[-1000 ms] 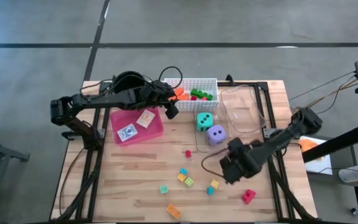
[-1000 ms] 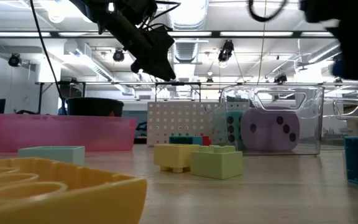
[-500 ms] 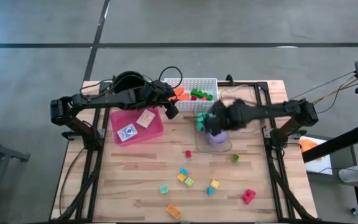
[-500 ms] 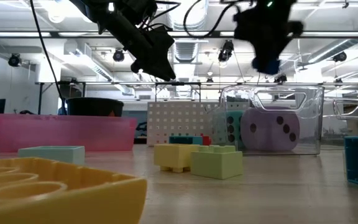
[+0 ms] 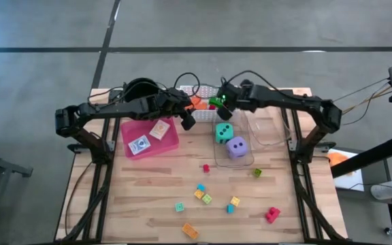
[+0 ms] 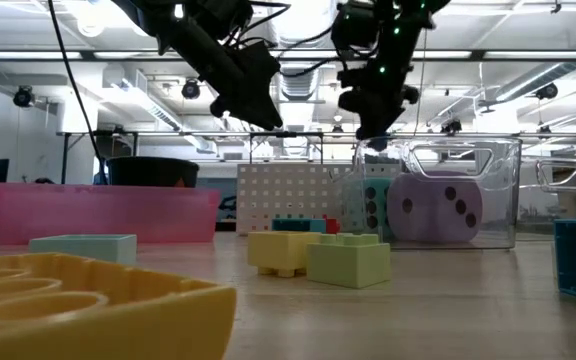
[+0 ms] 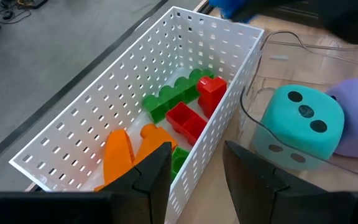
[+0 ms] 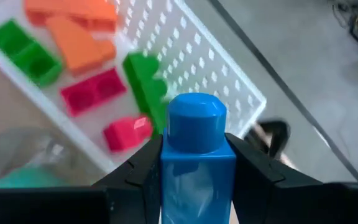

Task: Pick & Place Toys
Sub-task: Put the big dark blue game piece into the white bin, then put the big red game piece into the white bin

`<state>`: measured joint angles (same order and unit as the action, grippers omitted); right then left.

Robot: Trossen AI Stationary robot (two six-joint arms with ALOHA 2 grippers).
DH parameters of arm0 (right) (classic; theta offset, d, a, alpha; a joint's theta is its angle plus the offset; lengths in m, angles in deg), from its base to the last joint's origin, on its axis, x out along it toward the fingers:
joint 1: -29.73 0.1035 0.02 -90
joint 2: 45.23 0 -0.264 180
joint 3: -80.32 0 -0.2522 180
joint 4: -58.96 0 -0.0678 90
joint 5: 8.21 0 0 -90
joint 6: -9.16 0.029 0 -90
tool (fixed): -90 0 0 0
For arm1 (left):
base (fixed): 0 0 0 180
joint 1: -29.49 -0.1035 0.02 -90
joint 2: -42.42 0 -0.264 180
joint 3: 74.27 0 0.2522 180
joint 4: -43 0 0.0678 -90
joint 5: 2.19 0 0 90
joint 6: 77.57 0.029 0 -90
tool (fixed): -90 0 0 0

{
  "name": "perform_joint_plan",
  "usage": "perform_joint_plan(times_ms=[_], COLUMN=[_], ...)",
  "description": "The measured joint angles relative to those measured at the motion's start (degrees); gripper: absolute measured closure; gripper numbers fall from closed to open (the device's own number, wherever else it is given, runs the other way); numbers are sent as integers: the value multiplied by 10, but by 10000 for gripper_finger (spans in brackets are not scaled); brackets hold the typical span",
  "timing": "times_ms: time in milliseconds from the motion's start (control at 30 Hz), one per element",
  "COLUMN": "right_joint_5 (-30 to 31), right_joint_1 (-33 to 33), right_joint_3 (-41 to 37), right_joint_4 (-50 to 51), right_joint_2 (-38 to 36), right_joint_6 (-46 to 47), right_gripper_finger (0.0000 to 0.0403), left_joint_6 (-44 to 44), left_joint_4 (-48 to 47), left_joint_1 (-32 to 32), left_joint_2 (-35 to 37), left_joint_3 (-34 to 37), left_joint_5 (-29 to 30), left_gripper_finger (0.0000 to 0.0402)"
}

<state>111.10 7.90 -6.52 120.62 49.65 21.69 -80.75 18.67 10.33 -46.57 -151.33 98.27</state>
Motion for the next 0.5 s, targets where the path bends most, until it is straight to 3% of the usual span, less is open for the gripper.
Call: perform_joint_plan(times_ms=[167, 500], right_joint_5=[-59, -77], right_joint_1=[-26, -52], right_joint_3=[-1, -2], right_joint_4=[-74, -96], right_joint_2=[12, 53], right_joint_6=[-60, -82], right_gripper_finger=[234, 214], left_joint_6=[0, 1], left_joint_4=[0, 0], left_joint_1=[0, 0], left_joint_2=[0, 0], left_joint_3=[0, 0], left_joint_5=[0, 0], left_gripper_finger=[252, 252])
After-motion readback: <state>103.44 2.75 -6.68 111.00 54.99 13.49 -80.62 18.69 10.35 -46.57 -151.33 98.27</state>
